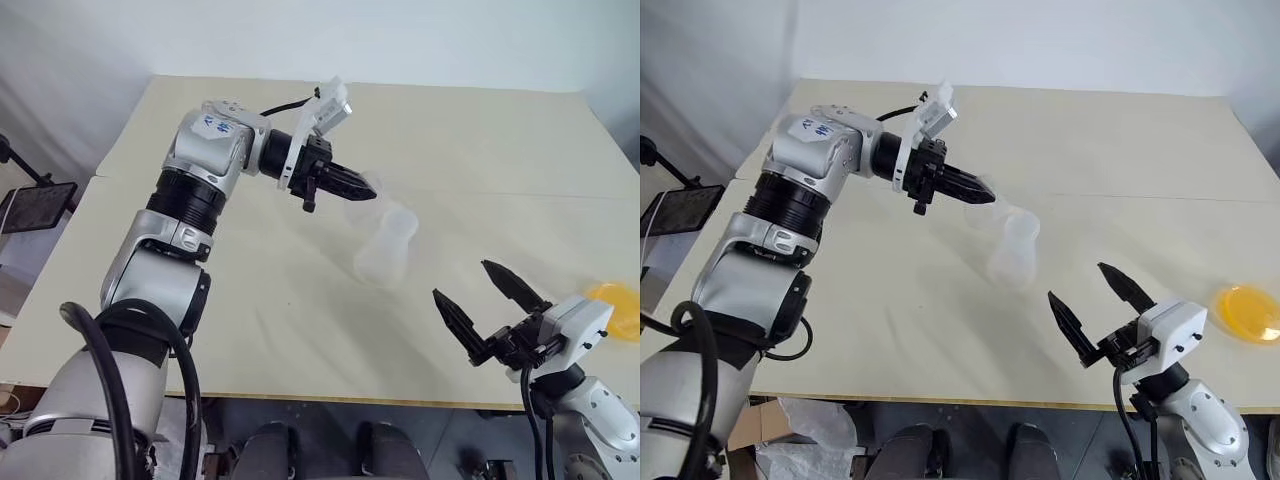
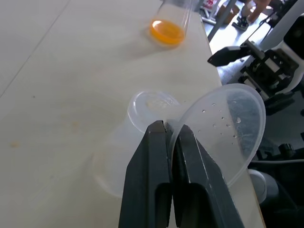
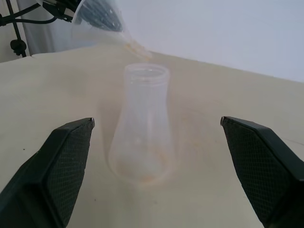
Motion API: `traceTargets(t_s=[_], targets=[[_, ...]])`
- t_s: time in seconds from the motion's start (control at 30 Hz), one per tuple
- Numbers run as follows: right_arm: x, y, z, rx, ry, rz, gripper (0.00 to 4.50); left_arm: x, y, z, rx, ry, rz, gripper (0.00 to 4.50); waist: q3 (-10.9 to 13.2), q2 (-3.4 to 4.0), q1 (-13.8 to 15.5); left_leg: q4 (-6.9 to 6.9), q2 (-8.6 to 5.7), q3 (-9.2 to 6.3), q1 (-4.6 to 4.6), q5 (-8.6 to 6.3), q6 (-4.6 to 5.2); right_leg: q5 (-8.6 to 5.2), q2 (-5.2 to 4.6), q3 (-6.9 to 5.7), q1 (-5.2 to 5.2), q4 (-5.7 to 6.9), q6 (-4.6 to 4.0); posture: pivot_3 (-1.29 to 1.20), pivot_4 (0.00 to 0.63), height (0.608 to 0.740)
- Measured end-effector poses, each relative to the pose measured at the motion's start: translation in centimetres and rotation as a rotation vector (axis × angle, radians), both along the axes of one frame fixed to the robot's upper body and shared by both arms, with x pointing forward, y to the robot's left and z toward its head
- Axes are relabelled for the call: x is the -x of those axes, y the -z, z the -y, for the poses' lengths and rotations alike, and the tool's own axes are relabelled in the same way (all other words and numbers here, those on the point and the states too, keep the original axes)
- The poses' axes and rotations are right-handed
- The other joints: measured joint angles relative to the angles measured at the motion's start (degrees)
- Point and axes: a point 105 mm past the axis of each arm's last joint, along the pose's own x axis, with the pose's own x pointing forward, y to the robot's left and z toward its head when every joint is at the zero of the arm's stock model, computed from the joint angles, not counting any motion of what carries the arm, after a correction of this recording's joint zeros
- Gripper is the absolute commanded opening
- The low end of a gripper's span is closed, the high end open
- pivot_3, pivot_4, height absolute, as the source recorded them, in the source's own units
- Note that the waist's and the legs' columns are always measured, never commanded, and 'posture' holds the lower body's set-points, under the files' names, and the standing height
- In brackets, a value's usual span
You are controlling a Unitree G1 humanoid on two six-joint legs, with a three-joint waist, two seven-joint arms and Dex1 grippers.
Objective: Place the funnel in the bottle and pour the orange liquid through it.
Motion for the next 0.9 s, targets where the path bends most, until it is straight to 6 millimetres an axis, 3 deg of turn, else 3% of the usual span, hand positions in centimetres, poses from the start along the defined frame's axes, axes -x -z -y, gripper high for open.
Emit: traceTargets(t_s=[0.13,0.37,0.47,0.87,0.9], targets=[[0.0,-0.1,0.0,0.000,0.000,0.008,4.50,-0.1,0.9,0.4,-0.052,0.013,-0.009,0.01,0.0,0.00,0.0,0.00,-0.01,0.02,0.00,0.00,0.00,0.00,0.00,0.00,-0.01,0.00,0.00,0.00,0.150,0.740],[-0.1,-0.2,-0.4,-0.005,0.001,0.029,4.50,0.0,0.5,1.0,-0.129,0.061,0.061,0.01,0.0,0.00,0.0,0.01,0.00,0.02,0.00,0.00,0.00,0.00,0.00,0.01,-0.02,0.01,0.00,0.00,0.150,0.740],[-0.1,0.0,-0.7,-0.015,-0.005,0.024,4.50,0.2,0.5,1.7,-0.138,0.089,0.075,0.66,0.0,0.00,0.0,0.01,-0.01,0.02,-0.01,0.00,0.00,0.00,0.00,0.01,-0.02,0.01,0.00,0.00,0.150,0.740],[-0.2,0.2,-0.4,-0.011,0.035,0.037,4.50,-0.8,-0.8,3.9,-0.042,0.044,0.149,4.36,0.0,-0.01,0.0,0.01,0.00,0.01,-0.01,0.00,0.02,0.00,-0.03,0.00,-0.02,0.03,0.00,0.00,0.150,0.740],[-0.2,0.1,-0.4,-0.011,0.035,0.041,4.50,-0.9,-1.0,4.1,-0.021,0.036,0.160,4.46,0.0,-0.02,0.0,0.01,0.01,0.01,-0.01,0.00,0.02,0.00,-0.03,0.00,-0.02,0.03,0.00,0.00,0.150,0.740]])
